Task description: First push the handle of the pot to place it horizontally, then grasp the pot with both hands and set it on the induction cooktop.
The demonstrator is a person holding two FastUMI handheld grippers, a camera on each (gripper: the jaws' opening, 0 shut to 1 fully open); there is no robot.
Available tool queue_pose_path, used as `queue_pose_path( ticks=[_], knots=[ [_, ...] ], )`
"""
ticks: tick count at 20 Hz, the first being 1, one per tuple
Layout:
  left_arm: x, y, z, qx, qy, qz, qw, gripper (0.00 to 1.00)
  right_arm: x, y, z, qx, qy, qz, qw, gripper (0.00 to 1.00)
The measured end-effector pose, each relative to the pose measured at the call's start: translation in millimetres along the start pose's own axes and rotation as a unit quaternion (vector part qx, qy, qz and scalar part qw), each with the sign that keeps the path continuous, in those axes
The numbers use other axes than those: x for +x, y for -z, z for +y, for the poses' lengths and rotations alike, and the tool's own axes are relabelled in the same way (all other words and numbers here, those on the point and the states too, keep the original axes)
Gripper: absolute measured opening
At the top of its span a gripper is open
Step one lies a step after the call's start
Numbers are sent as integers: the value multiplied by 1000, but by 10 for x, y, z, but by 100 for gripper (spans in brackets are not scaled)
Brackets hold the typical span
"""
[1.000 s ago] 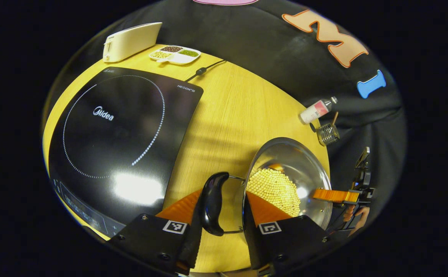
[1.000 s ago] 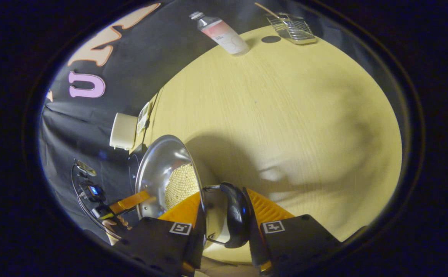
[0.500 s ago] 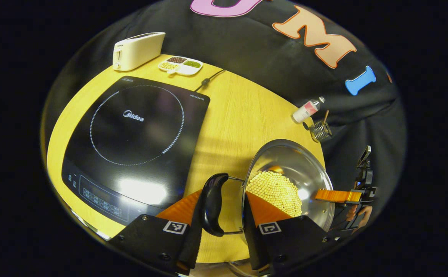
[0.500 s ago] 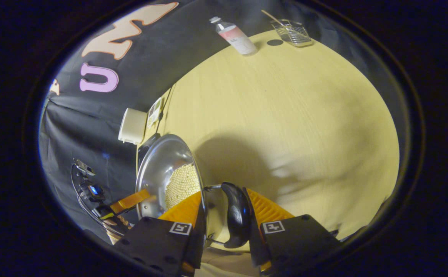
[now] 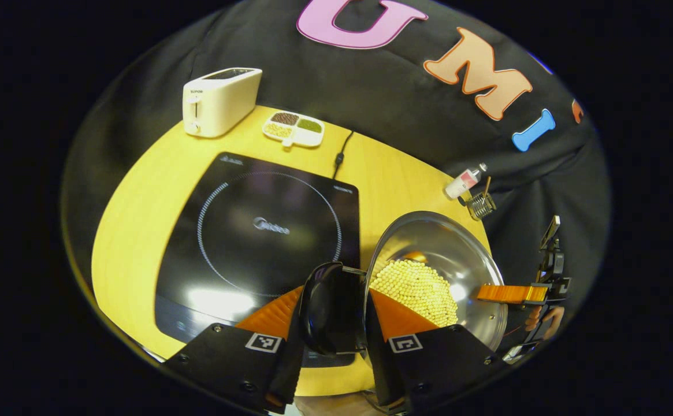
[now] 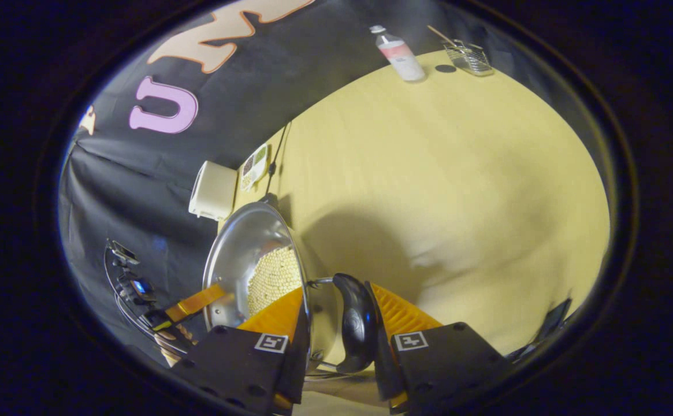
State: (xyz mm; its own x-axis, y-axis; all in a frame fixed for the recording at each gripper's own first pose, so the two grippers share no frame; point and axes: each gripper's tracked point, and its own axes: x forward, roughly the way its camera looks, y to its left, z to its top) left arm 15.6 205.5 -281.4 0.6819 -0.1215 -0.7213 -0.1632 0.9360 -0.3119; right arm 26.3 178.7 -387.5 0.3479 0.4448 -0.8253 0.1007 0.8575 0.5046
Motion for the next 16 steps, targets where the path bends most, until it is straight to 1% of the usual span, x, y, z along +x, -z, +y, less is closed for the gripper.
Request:
queue_pose_path(
  ticks=[2, 4, 5, 8, 10, 11, 12, 13, 16],
  knots=[
    [-56, -159, 257, 20, -5, -9, 1000, 55, 154, 96, 256, 8, -2, -1, 1000, 46],
    [-64, -307, 495, 36, -8, -21, 999, 53, 322, 165, 479, 6, 2, -6, 1000, 46],
    [-51, -377, 618, 41, -10, -29, 999, 54, 401, 177, 576, 4, 3, -9, 1000, 52],
    [-9, -552, 918, 50, -14, -45, 998, 53, 651, 194, 859, 3, 8, -24, 1000, 52],
    [13, -670, 1093, 55, -17, -57, 997, 54, 790, 174, 988, 1, 10, -35, 999, 52],
    [56, -719, 1158, 57, -18, -62, 996, 53, 855, 163, 1042, 0, 11, -41, 999, 52],
    [84, -756, 1218, 59, -17, -66, 996, 52, 921, 156, 1104, -1, 13, -46, 999, 45],
    [107, -796, 1280, 59, -18, -70, 996, 53, 972, 152, 1145, -2, 15, -51, 999, 52],
    [176, -890, 1443, 60, -19, -79, 995, 52, 1087, 126, 1228, -2, 17, -76, 997, 52]
  ],
)
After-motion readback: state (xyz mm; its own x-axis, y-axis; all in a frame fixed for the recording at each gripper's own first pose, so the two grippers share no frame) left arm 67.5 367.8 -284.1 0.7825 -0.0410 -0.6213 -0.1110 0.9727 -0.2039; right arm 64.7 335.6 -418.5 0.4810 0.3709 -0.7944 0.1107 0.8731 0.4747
